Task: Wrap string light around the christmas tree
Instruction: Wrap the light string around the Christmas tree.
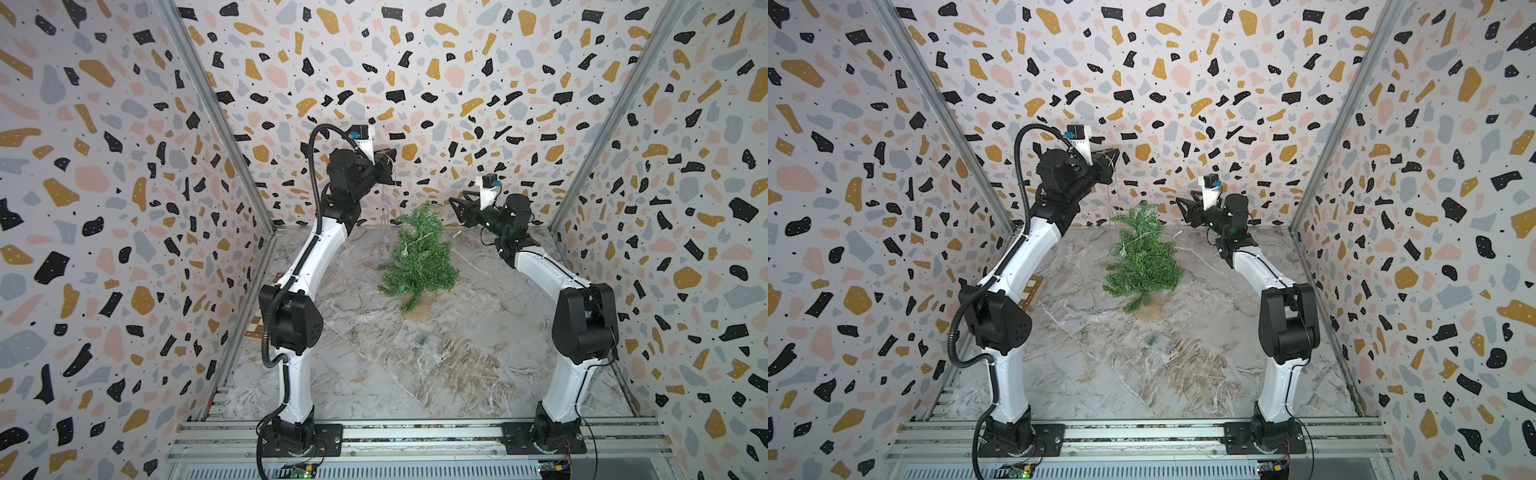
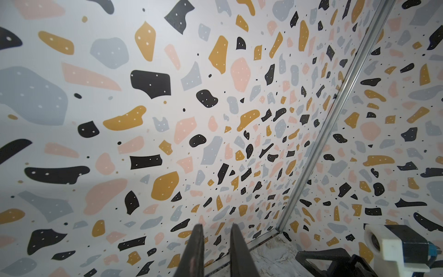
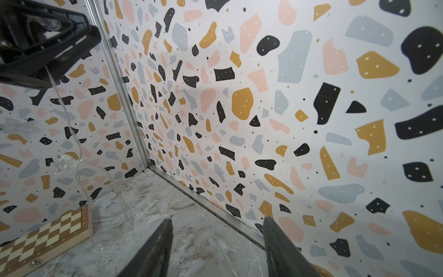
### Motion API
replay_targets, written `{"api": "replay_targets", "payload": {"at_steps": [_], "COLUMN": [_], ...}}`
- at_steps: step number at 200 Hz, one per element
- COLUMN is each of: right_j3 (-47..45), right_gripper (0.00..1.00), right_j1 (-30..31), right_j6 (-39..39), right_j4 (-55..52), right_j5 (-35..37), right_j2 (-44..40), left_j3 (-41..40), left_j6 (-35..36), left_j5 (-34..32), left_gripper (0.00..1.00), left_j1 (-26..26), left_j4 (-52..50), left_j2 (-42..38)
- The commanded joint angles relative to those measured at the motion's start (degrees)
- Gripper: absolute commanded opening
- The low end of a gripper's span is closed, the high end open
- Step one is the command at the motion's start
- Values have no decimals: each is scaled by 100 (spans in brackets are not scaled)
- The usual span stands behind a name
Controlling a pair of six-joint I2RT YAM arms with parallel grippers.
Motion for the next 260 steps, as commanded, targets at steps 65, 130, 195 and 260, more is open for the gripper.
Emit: {"api": "replay_targets", "payload": {"at_steps": [65,130,195,260], "right_j3": [1763,2120,2843,2755], "right_gripper": [66,88,87,21], "right_j1": [82,592,830,645], "right_j6": [-473,-491,-605,-373], "right_j4": [-127,-138,-427,-220], "right_j5": [-1842,-2258,-2237,-1252], "right_j2": [1266,1638,2185,2079], "left_j3": [739,906,833,700], "left_j6": [-332,-483,-836,-787], "left_j5": [174,337,619,805], "left_gripper": [0,0,0,0], "left_j1": [-211,-466,-508,-504], "left_j4": [831,1190,1642,1475], "left_j2": [607,818,713,484]}}
